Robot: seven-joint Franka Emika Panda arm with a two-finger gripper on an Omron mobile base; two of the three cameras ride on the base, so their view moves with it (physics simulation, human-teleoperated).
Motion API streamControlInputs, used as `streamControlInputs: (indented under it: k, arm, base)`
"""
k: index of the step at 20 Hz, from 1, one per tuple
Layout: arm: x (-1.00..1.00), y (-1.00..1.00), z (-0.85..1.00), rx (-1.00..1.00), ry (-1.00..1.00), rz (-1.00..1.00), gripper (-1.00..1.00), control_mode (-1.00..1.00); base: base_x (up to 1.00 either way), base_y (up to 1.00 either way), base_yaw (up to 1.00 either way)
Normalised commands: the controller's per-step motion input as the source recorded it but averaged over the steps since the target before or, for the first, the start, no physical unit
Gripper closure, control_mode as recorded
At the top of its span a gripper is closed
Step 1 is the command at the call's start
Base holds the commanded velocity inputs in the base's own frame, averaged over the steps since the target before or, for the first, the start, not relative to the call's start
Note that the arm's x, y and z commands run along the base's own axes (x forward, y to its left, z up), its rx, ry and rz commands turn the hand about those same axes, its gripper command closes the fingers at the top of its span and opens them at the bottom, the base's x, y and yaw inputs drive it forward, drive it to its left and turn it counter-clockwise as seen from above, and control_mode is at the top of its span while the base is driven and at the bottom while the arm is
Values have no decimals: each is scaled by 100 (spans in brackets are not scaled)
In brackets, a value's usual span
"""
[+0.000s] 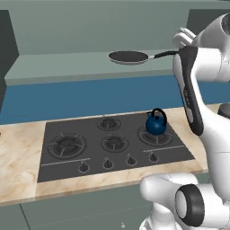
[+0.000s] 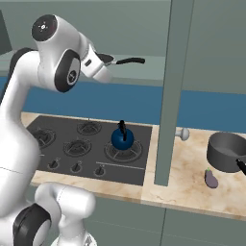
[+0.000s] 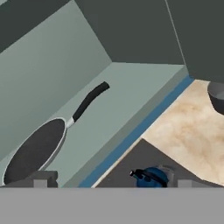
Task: Pick the pan from the cabinet and place it on the stove. Then turn on the stove burner for the pan.
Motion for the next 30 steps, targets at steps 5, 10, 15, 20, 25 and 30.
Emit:
streamControlInputs:
  k: [5, 10, 15, 20, 25, 30]
  arm:
    - [37, 0, 0, -6, 0, -11, -100, -100]
    - [25, -7, -1, -4, 0, -7, -100, -100]
    - [10, -2, -13, -11, 0, -4, -100, -100]
    - [16, 0, -7, -11, 0, -8, -100, -100]
    - [14, 0, 0, -3, 2, -7, -100, -100]
    - [18, 0, 0, 0, 8, -6, -100, -100]
  base:
    - [0, 0, 0]
    - [0, 0, 0]
    - [0, 0, 0]
    - [0, 0, 0]
    - [0, 0, 0]
    - [0, 0, 0]
